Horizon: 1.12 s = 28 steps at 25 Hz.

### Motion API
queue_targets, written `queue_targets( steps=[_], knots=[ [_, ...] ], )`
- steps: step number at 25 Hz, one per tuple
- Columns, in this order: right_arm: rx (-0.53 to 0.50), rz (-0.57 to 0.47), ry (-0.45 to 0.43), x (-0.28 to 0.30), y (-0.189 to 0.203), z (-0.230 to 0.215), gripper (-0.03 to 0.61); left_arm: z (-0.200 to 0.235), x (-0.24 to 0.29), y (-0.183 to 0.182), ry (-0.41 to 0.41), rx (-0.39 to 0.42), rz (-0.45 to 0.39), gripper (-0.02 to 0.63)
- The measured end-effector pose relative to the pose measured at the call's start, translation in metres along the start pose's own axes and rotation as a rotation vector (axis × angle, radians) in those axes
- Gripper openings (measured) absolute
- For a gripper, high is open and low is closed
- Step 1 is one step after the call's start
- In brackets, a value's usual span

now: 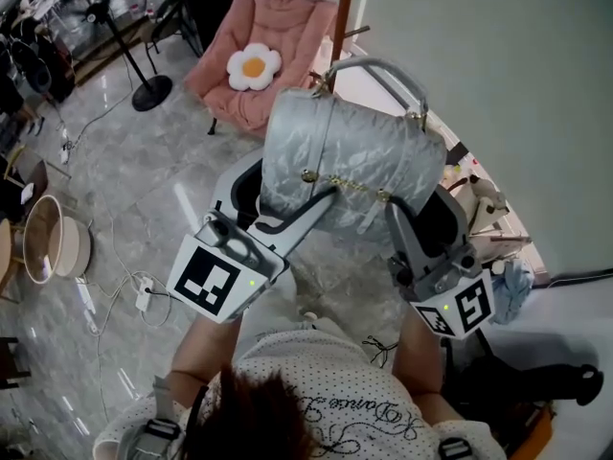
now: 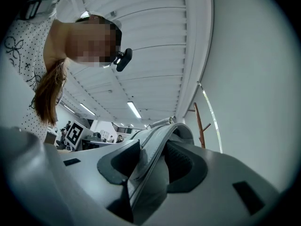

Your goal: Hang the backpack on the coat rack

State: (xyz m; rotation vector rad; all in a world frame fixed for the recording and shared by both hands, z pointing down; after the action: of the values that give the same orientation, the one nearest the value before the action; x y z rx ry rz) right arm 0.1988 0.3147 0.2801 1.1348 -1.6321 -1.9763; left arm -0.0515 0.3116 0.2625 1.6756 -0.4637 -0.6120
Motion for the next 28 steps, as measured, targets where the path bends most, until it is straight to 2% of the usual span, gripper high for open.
queue_targets(
  steps=[9,14,21,24,28],
  knots=[
    [-0.036,0.006,0.056,0.098,0.033,-0.022,0.166,0.116,0.026,0.015,0.064,0.0,-0.029,0.299],
    [-0.053,0.001,0.105,0.138,0.047,-0.027,0.166,0.167,0.038,0.021,0.114,-0.004,-0.037,0.299],
    [-0.067,0.023,0.149,0.161,0.054,-0.033,0.166,0.2,0.05,0.029,0.158,-0.032,-0.046,0.301],
    [-0.064,0.033,0.145,0.182,0.062,-0.049,0.167,0.222,0.064,0.035,0.152,-0.046,-0.041,0.301],
    [-0.055,0.022,0.122,0.19,0.073,-0.06,0.167,0.229,0.069,0.043,0.129,-0.036,-0.044,0.301]
  ],
)
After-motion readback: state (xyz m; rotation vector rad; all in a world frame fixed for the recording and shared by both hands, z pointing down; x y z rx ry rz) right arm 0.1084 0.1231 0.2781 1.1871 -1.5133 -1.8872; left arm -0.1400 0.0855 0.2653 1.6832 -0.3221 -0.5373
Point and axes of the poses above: the fingertips, and each gripper's own axes: x forward along the fingers, z to its left, y out of its underside, the point moved 10 cm from there along -x, backward along the fingers, and after that the axes turned 10 degrees about y, right-handed, at the moved point
